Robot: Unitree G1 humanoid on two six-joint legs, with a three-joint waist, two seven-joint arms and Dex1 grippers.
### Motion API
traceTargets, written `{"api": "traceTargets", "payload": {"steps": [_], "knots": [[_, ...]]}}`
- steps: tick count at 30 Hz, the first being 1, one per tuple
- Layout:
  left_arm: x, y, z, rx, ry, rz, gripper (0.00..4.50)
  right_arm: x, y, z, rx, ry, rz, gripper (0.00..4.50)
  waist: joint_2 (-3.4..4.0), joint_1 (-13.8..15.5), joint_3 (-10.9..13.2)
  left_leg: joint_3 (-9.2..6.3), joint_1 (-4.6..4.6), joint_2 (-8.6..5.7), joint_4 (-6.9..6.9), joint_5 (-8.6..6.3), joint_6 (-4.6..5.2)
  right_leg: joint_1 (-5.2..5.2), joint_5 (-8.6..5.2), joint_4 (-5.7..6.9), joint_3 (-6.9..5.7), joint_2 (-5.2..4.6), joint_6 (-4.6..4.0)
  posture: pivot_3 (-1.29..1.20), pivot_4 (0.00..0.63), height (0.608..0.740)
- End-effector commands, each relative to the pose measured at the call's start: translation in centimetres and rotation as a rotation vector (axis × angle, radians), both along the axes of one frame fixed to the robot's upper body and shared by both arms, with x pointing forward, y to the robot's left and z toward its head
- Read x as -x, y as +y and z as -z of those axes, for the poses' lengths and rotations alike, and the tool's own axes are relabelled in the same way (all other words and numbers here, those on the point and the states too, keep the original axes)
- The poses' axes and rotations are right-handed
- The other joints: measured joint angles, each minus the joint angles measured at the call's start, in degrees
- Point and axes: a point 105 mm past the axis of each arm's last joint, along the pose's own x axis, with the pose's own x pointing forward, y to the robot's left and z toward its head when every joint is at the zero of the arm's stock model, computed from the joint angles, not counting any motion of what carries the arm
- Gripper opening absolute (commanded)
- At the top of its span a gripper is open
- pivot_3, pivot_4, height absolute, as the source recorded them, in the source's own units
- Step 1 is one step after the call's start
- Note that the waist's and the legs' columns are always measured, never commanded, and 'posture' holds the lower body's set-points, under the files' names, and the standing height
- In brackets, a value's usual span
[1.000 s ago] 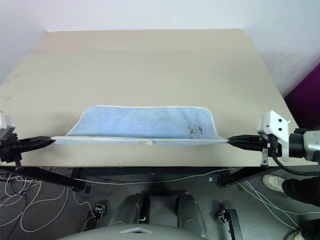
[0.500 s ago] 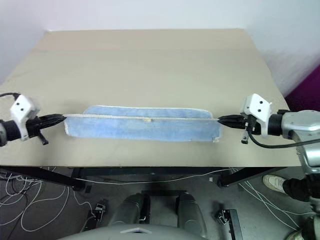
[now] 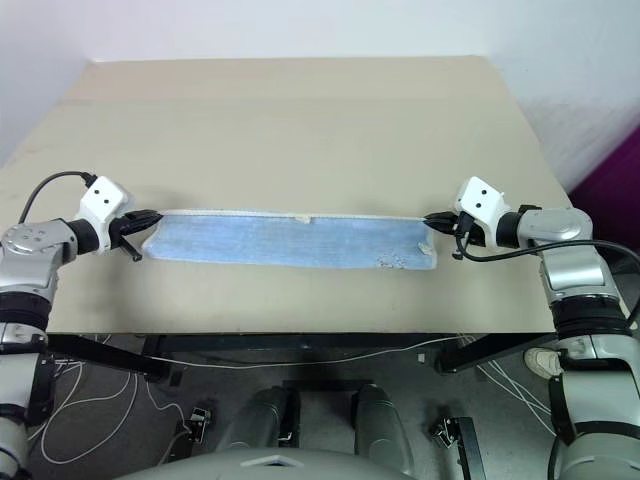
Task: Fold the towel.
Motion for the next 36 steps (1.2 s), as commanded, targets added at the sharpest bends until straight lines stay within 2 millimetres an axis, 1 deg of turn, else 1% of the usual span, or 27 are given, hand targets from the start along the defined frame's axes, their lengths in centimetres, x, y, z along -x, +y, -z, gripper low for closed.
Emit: {"api": "traceTargets", "payload": {"steps": [1, 2, 5, 10, 12, 13, 16, 17, 19, 20, 21, 26, 28, 30, 32, 34, 36], "knots": [[-0.5, 0.0, -0.9, -0.021, -0.029, 0.010, 0.00, -0.4, -0.1, -1.1, -0.001, -0.033, -0.004, 0.03, 0.00, 0.0, 0.0, 0.00, 0.00, 0.00, 0.00, 0.00, 0.00, 0.00, 0.00, 0.00, 0.00, 0.00, 0.00, 0.00, 0.150, 0.740], [-0.5, 0.0, -0.8, -0.025, -0.027, 0.006, 0.00, -0.4, -0.1, -1.0, -0.003, -0.028, -0.005, 0.03, 0.00, 0.1, 0.0, 0.00, 0.00, 0.00, 0.00, 0.00, 0.00, 0.00, 0.00, 0.00, 0.00, 0.00, 0.00, 0.00, 0.150, 0.740], [-0.7, 0.1, -0.8, -0.001, -0.031, -0.015, 0.63, -0.5, -0.5, -1.0, -0.016, -0.021, 0.016, 0.62, 0.00, 0.0, 0.0, 0.00, 0.00, 0.00, 0.03, 0.00, 0.00, 0.02, 0.00, 0.00, 0.00, 0.00, 0.00, 0.00, 0.150, 0.740], [-1.1, 0.3, -1.5, 0.046, -0.072, -0.052, 2.23, -0.5, -1.2, -1.5, -0.041, -0.030, 0.046, 2.26, 0.00, 0.1, 0.0, -0.01, 0.00, 0.00, 0.03, 0.00, 0.00, 0.02, 0.00, 0.02, 0.00, 0.00, 0.00, 0.00, 0.150, 0.740], [-1.4, 0.6, -1.8, 0.044, -0.107, -0.085, 2.98, -0.5, -1.6, -1.9, -0.046, -0.050, 0.067, 3.03, 0.00, 0.1, 0.0, -0.01, 0.00, -0.01, 0.03, 0.00, 0.00, 0.02, 0.00, 0.02, 0.00, -0.01, 0.00, 0.00, 0.150, 0.740], [-1.6, 0.9, -2.0, 0.049, -0.125, -0.113, 3.27, -0.5, -1.9, -2.1, -0.052, -0.067, 0.081, 3.31, 0.00, 0.1, 0.0, -0.01, 0.00, -0.01, 0.03, 0.00, 0.00, 0.02, 0.00, 0.02, 0.00, -0.01, 0.00, 0.00, 0.150, 0.740], [-1.8, 1.2, -2.6, 0.116, -0.172, -0.155, 4.29, -0.5, -2.7, -3.5, -0.078, -0.143, 0.139, 4.36, 0.00, 0.1, 0.0, -0.02, 0.00, -0.01, 0.03, 0.00, 0.00, 0.01, 0.00, 0.02, 0.00, -0.01, 0.00, 0.00, 0.150, 0.740], [-1.7, 1.3, -2.7, 0.131, -0.183, -0.168, 4.30, -0.4, -3.0, -4.0, -0.096, -0.166, 0.157, 4.47, 0.00, 0.1, 0.0, -0.02, 0.00, -0.01, 0.03, 0.00, 0.00, 0.01, 0.00, 0.02, 0.00, -0.02, 0.00, 0.00, 0.150, 0.740], [-1.6, 1.8, -2.9, 0.165, -0.206, -0.200, 4.30, 0.0, -3.3, -5.5, -0.185, -0.222, 0.212, 4.47, 0.00, 0.1, 0.0, -0.02, -0.01, -0.01, 0.03, 0.00, 0.00, 0.01, 0.00, 0.02, 0.00, -0.03, 0.01, 0.00, 0.150, 0.740], [-1.4, 2.2, -2.9, 0.178, -0.215, -0.219, 4.30, 0.4, -3.3, -5.9, -0.252, -0.227, 0.239, 4.47, 0.00, 0.1, 0.0, -0.03, -0.01, -0.01, 0.03, 0.00, 0.00, 0.01, 0.00, 0.02, 0.00, -0.03, 0.00, 0.00, 0.150, 0.740], [-1.1, 2.6, -3.0, 0.184, -0.227, -0.236, 4.30, 1.1, -3.1, -6.0, -0.302, -0.217, 0.253, 4.47, -0.01, 0.1, 0.0, -0.04, -0.01, -0.01, 0.01, 0.00, 0.00, 0.00, 0.00, 0.02, 0.01, -0.03, 0.00, 0.00, 0.150, 0.740], [0.2, 4.7, -3.6, 0.236, -0.288, -0.322, 4.30, 5.1, -1.0, -4.4, -0.552, -0.037, 0.321, 4.47, -0.07, 0.1, -0.1, -0.11, -0.02, 0.05, -0.03, 0.00, 0.00, 0.01, 0.00, 0.12, 0.02, -0.08, 0.00, 0.00, 0.150, 0.740], [0.6, 5.0, -4.0, 0.262, -0.312, -0.324, 4.30, 6.5, -0.1, -3.9, -0.677, 0.059, 0.347, 4.47, -0.06, 0.1, -0.1, -0.10, -0.02, 0.04, 0.02, 0.00, 0.00, 0.01, 0.00, 0.10, 0.05, -0.11, 0.00, 0.00, 0.150, 0.740], [1.1, 3.9, -4.6, 0.277, -0.336, -0.260, 4.30, 7.9, 0.8, -3.1, -0.801, 0.168, 0.371, 4.47, -0.06, 0.2, -0.1, -0.12, -0.01, 0.04, 0.02, -0.01, 0.00, 0.01, 0.00, 0.10, 0.05, -0.13, 0.00, 0.00, 0.150, 0.740], [1.5, 2.4, -5.1, 0.295, -0.339, -0.177, 4.30, 9.1, 1.6, -2.3, -0.889, 0.273, 0.385, 4.47, -0.10, 0.3, -0.1, -0.14, -0.01, 0.04, 0.00, -0.01, 0.00, 0.05, 0.00, 0.04, 0.08, -0.17, 0.00, 0.00, 0.150, 0.740], [2.0, 0.3, -5.1, 0.313, -0.320, -0.080, 4.30, 10.1, 2.3, -1.6, -0.986, 0.361, 0.413, 4.47, -0.18, 0.5, -0.1, -0.19, -0.01, 0.03, -0.02, -0.01, 0.00, 0.11, 0.00, -0.03, 0.06, -0.23, 0.00, 0.00, 0.150, 0.740], [2.6, -2.3, -5.0, 0.338, -0.296, 0.037, 4.30, 10.7, 2.8, -0.8, -1.067, 0.437, 0.458, 4.47, -0.18, 0.4, -0.1, -0.20, 0.01, 0.00, -0.03, -0.01, 0.00, 0.15, 0.00, -0.06, 0.05, -0.30, 0.00, 0.00, 0.150, 0.740]]}}
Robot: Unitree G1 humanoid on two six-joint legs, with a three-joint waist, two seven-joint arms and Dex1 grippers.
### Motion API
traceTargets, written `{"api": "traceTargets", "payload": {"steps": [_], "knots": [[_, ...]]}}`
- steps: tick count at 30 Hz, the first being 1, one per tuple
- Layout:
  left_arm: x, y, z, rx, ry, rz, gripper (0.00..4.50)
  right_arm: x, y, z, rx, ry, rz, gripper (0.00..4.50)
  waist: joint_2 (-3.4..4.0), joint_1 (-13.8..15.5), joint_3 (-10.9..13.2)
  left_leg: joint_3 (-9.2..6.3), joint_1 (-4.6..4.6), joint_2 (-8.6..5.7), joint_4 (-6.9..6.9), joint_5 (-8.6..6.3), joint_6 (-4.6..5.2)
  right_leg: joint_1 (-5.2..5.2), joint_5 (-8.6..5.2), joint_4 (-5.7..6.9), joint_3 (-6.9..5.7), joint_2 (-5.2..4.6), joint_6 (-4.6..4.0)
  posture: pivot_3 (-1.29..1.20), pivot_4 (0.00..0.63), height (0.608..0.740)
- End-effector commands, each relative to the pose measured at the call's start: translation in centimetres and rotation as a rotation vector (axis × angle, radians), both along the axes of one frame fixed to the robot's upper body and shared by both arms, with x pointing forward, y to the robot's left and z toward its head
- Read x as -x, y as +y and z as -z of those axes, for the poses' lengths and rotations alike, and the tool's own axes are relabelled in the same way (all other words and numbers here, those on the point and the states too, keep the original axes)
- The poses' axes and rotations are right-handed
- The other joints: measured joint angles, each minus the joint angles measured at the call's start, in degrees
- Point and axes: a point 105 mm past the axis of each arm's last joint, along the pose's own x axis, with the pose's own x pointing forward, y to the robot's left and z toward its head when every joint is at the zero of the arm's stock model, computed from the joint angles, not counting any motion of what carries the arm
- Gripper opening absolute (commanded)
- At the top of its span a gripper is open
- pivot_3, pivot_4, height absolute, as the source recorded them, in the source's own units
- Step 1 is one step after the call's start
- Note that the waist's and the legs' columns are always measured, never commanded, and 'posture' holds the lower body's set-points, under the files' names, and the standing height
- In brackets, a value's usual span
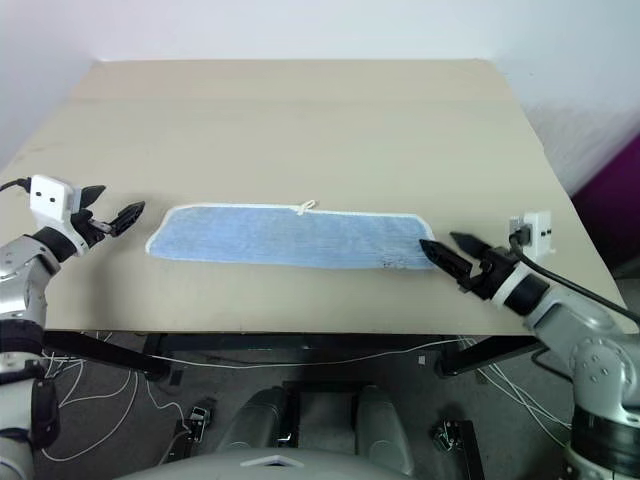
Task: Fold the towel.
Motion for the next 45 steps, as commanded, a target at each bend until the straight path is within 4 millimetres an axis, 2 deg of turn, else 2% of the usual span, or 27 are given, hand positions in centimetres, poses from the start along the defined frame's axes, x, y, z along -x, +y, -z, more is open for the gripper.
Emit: {"api": "traceTargets", "payload": {"steps": [1, 6, 10, 16, 26, 29, 34, 40, 45], "knots": [[0.8, -4.2, -1.3, 0.006, -0.044, 0.197, 4.30, 1.1, 0.8, -0.2, -0.128, 0.060, 0.034, 4.47, 0.00, -0.1, 0.0, 0.00, 0.02, -0.02, -0.02, 0.00, 0.00, 0.01, 0.00, 0.01, 0.00, -0.03, 0.00, 0.00, 0.150, 0.740], [1.8, -9.6, -0.5, 0.020, -0.012, 0.408, 4.30, 1.9, 2.5, 1.9, -0.234, 0.215, 0.094, 4.47, 0.00, -0.3, 0.0, 0.01, 0.03, -0.02, -0.07, 0.00, 0.00, -0.01, -0.01, 0.00, 0.00, -0.02, -0.01, 0.00, 0.150, 0.740], [2.8, -12.8, 0.6, -0.009, 0.022, 0.539, 4.30, 0.3, 3.1, 2.8, -0.351, 0.310, 0.196, 4.47, 0.01, -0.6, 0.0, 0.02, 0.04, 0.00, -0.07, 0.00, 0.00, -0.03, -0.01, 0.01, 0.02, 0.07, -0.01, 0.00, 0.150, 0.740], [3.1, -13.7, 1.0, 0.006, 0.031, 0.568, 4.30, -1.8, 2.9, 4.4, -0.442, 0.414, 0.321, 4.47, -0.02, -0.5, -0.1, 0.05, 0.06, 0.06, -0.04, 0.01, 0.01, 0.01, -0.01, 0.01, 0.03, 0.19, -0.01, 0.00, 0.150, 0.740], [3.6, -13.5, 0.9, 0.005, 0.016, 0.545, 4.30, -4.3, 2.2, 5.9, -0.513, 0.473, 0.465, 4.47, -0.18, -0.7, -0.2, 0.06, 0.27, 0.10, -0.03, 0.00, 0.02, 0.22, -0.01, 0.01, -0.01, 0.32, 0.00, 0.00, 0.150, 0.740], [3.8, -13.5, 0.8, 0.012, 0.014, 0.545, 4.30, -4.4, 2.0, 6.2, -0.528, 0.478, 0.490, 3.82, -0.22, -0.6, -0.3, 0.05, 0.28, 0.10, -0.03, 0.00, 0.02, 0.23, -0.01, 0.01, -0.01, 0.31, -0.01, 0.00, 0.150, 0.740], [4.8, -13.9, 1.6, 0.020, 0.056, 0.578, 4.30, -4.5, 1.6, 6.3, -0.547, 0.468, 0.520, 2.03, -0.18, -0.6, -0.3, 0.06, 0.28, 0.09, -0.04, 0.00, 0.02, 0.23, -0.01, 0.00, 0.02, 0.29, -0.01, 0.00, 0.150, 0.740], [4.8, -14.1, 1.8, 0.031, 0.065, 0.586, 4.30, -4.7, 0.8, 5.9, -0.569, 0.432, 0.563, 0.01, -0.38, -0.4, -0.4, 0.05, 0.30, 0.08, -0.04, 0.00, 0.02, 0.30, -0.01, -0.04, 0.02, 0.28, -0.01, 0.00, 0.150, 0.740], [4.7, -14.5, 2.1, 0.039, 0.071, 0.595, 4.30, -4.5, 0.1, 5.1, -0.549, 0.382, 0.592, 0.01, -0.39, -0.2, -0.5, 0.02, 0.30, 0.08, -0.04, 0.00, 0.02, 0.31, -0.01, -0.05, 0.01, 0.26, -0.01, 0.00, 0.150, 0.740]]}}
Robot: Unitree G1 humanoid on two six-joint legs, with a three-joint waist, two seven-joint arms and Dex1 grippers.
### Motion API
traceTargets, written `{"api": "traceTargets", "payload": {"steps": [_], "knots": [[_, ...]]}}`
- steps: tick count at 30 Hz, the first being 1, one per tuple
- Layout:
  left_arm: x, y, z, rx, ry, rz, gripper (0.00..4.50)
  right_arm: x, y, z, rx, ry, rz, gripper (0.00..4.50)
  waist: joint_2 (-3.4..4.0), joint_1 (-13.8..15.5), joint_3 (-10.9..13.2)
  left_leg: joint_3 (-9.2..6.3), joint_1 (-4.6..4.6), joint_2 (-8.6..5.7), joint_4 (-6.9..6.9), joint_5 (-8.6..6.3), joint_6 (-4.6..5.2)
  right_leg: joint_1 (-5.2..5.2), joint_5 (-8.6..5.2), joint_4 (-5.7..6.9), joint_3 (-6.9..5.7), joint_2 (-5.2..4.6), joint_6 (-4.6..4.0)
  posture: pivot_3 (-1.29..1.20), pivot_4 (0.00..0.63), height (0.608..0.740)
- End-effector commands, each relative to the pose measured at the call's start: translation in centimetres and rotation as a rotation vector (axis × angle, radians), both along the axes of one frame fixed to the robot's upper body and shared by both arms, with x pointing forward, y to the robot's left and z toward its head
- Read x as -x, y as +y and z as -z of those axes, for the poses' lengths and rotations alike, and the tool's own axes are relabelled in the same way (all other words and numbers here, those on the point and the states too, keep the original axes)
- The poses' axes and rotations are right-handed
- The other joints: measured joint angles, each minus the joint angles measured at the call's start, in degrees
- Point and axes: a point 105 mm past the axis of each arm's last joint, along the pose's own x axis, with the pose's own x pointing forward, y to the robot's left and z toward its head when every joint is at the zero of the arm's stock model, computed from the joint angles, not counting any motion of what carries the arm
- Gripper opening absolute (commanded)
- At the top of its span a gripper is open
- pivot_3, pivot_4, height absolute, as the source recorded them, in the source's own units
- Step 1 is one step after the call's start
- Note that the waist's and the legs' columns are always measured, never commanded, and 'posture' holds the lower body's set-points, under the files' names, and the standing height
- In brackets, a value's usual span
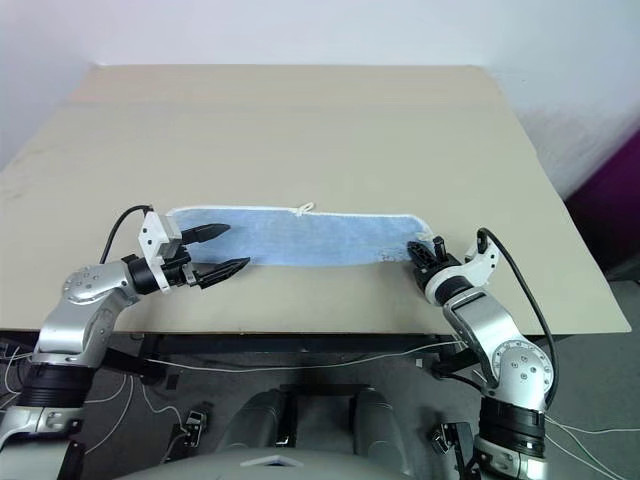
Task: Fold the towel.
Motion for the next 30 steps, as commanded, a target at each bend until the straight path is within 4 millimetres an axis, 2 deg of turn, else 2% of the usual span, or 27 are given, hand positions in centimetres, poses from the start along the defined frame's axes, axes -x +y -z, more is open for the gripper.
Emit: {"api": "traceTargets", "payload": {"steps": [1, 5, 10, 14, 16, 18, 20, 24, 28, 30], "knots": [[0.0, -0.4, -0.8, 0.002, -0.036, 0.018, 4.30, 0.3, -2.5, 0.0, 0.045, 0.005, 0.106, 0.01, 0.00, 0.0, 0.0, 0.00, 0.00, 0.00, 0.00, 0.00, 0.00, 0.00, 0.00, 0.00, 0.00, -0.01, 0.00, 0.00, 0.150, 0.740], [0.1, -0.5, -0.6, -0.001, -0.034, 0.020, 4.30, 0.6, -5.0, -0.7, 0.105, -0.014, 0.162, 0.01, 0.04, 0.4, 0.0, 0.00, -0.02, -0.04, 0.00, 0.00, 0.00, 0.00, 0.00, -0.01, -0.01, -0.04, 0.00, 0.00, 0.150, 0.740], [0.0, -0.3, -0.3, -0.004, -0.030, 0.016, 4.30, 0.8, -8.5, -3.5, 0.224, -0.087, 0.196, 0.01, 0.14, 0.3, 0.0, 0.02, -0.09, -0.09, 0.00, -0.01, 0.01, -0.08, 0.00, -0.03, -0.01, -0.05, 0.00, 0.00, 0.150, 0.740], [0.0, -0.3, -0.2, -0.005, -0.025, 0.017, 4.30, 0.4, -8.9, -6.0, 0.378, -0.165, 0.108, 0.01, 0.21, -0.3, 0.1, 0.04, -0.09, -0.04, -0.04, -0.01, 0.02, -0.10, -0.01, -0.04, 0.00, 0.00, 0.00, 0.00, 0.150, 0.740], [0.0, -0.6, 0.0, -0.004, -0.023, 0.022, 4.30, 0.0, -6.9, -6.9, 0.552, -0.204, -0.036, 0.01, 0.25, -0.3, 0.1, 0.07, -0.09, 0.02, -0.04, -0.01, 0.03, -0.11, -0.01, -0.03, 0.00, 0.01, 0.00, 0.00, 0.150, 0.740], [0.0, -0.9, 0.1, -0.004, -0.022, 0.028, 4.30, -0.1, -5.0, -6.9, 0.699, -0.223, -0.170, 0.01, 0.32, -0.3, 0.1, 0.11, -0.09, 0.02, -0.04, -0.01, 0.03, -0.13, -0.01, -0.03, 0.01, 0.03, 0.00, 0.00, 0.150, 0.740], [-0.1, -1.0, 0.2, -0.005, -0.022, 0.030, 4.30, -0.2, -4.0, -6.8, 0.774, -0.240, -0.243, 0.01, 0.31, -0.2, 0.1, 0.08, -0.10, 0.04, -0.03, -0.02, 0.04, -0.13, -0.01, -0.05, 0.00, 0.03, 0.00, 0.00, 0.150, 0.740], [0.0, -1.3, 0.3, -0.004, -0.021, 0.037, 4.30, -0.3, 0.3, -6.8, 1.029, -0.362, -0.517, 0.01, 0.32, -0.1, 0.1, 0.09, -0.15, -0.01, 0.01, -0.02, 0.04, -0.15, -0.01, -0.07, -0.02, 0.02, 0.00, 0.00, 0.150, 0.740], [0.1, -1.6, 0.5, 0.001, -0.020, 0.039, 4.30, -0.1, 4.4, -6.0, 1.141, -0.461, -0.733, 0.01, 0.31, -0.1, 0.1, 0.05, -0.16, 0.00, 0.01, -0.02, 0.04, -0.18, 0.00, -0.07, -0.04, 0.01, 0.00, 0.00, 0.150, 0.740], [0.1, -1.7, 0.5, 0.004, -0.020, 0.038, 4.30, -0.2, 5.6, -5.3, 1.183, -0.482, -0.803, 0.01, 0.30, -0.1, 0.1, 0.04, -0.17, 0.01, 0.01, -0.02, 0.04, -0.18, 0.00, -0.09, -0.04, -0.02, 0.00, 0.00, 0.150, 0.740]]}}
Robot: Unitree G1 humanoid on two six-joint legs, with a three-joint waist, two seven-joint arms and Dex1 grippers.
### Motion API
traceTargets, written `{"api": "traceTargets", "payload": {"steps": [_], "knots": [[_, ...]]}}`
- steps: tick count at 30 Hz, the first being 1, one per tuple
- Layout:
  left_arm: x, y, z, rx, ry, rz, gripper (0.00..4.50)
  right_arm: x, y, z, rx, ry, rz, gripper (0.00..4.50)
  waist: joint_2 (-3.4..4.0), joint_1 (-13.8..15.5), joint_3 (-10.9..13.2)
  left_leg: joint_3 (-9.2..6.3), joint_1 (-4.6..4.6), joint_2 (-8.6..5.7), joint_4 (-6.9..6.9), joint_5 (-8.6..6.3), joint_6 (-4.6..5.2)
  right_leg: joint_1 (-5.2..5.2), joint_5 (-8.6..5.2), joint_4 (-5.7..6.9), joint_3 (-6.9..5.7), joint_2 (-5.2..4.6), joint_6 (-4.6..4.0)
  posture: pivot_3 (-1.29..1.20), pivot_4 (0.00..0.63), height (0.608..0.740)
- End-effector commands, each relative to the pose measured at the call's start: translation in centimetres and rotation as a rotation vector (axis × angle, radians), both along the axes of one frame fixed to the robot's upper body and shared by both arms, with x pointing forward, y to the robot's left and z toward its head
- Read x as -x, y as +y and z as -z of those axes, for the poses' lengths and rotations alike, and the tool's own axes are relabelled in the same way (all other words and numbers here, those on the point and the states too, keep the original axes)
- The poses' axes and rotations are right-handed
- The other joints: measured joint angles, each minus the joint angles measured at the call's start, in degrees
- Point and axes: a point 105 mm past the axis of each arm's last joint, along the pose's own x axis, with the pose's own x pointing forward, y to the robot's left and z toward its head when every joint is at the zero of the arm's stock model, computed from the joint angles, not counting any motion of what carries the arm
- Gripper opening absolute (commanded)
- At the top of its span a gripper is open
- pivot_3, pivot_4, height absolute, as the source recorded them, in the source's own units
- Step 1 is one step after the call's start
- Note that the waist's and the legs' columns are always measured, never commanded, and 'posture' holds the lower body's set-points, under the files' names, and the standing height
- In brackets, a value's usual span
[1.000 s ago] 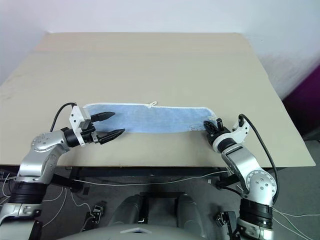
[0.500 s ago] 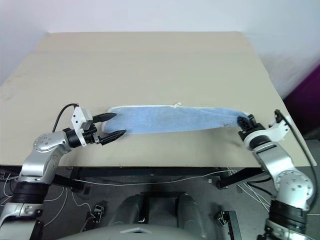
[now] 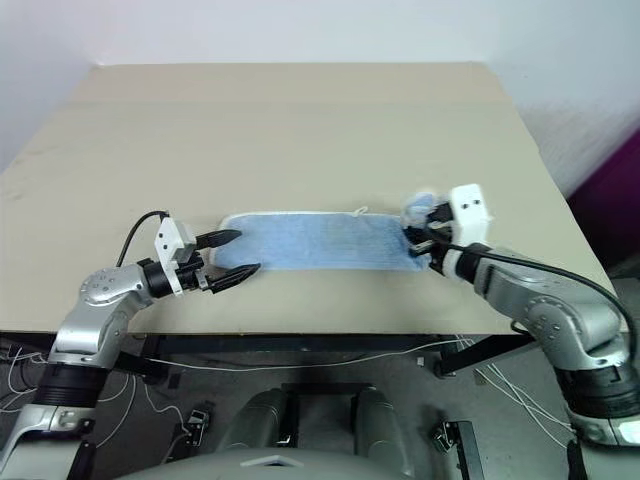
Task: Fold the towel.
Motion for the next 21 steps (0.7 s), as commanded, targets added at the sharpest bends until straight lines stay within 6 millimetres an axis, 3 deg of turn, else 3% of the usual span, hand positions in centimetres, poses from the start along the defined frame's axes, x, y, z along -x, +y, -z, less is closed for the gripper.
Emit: {"api": "traceTargets", "payload": {"steps": [1, 4, 8, 21], "knots": [[0.0, -0.2, -0.8, 0.000, -0.046, 0.002, 4.30, 0.0, 2.2, 0.5, 0.088, -0.036, -0.124, 0.01, 0.00, 0.1, 0.0, 0.00, 0.00, 0.00, 0.00, 0.00, 0.00, 0.00, 0.00, 0.00, 0.00, -0.01, 0.00, 0.00, 0.150, 0.740], [0.3, -0.4, -0.7, 0.001, -0.048, 0.000, 4.30, -0.4, 3.6, 2.0, 0.127, -0.019, -0.175, 0.01, -0.01, 0.1, 0.0, -0.01, -0.02, -0.01, 0.00, 0.00, 0.00, -0.01, 0.00, -0.01, -0.01, -0.04, 0.00, 0.00, 0.150, 0.740], [0.5, 0.0, -0.7, -0.003, -0.047, -0.013, 4.30, -1.0, 3.9, 3.0, 0.131, -0.013, -0.173, 0.01, -0.01, 0.1, 0.0, -0.01, -0.05, -0.01, -0.02, 0.00, -0.01, -0.07, 0.00, 0.00, 0.00, -0.05, 0.00, 0.00, 0.150, 0.740], [0.6, -0.3, -0.6, -0.003, -0.043, -0.010, 4.30, -2.2, 4.7, 2.8, 0.110, -0.052, -0.141, 0.01, -0.01, 0.0, 0.0, -0.03, -0.05, -0.02, -0.05, -0.01, -0.02, -0.10, 0.00, 0.00, 0.03, -0.07, -0.01, 0.00, 0.150, 0.740]]}}
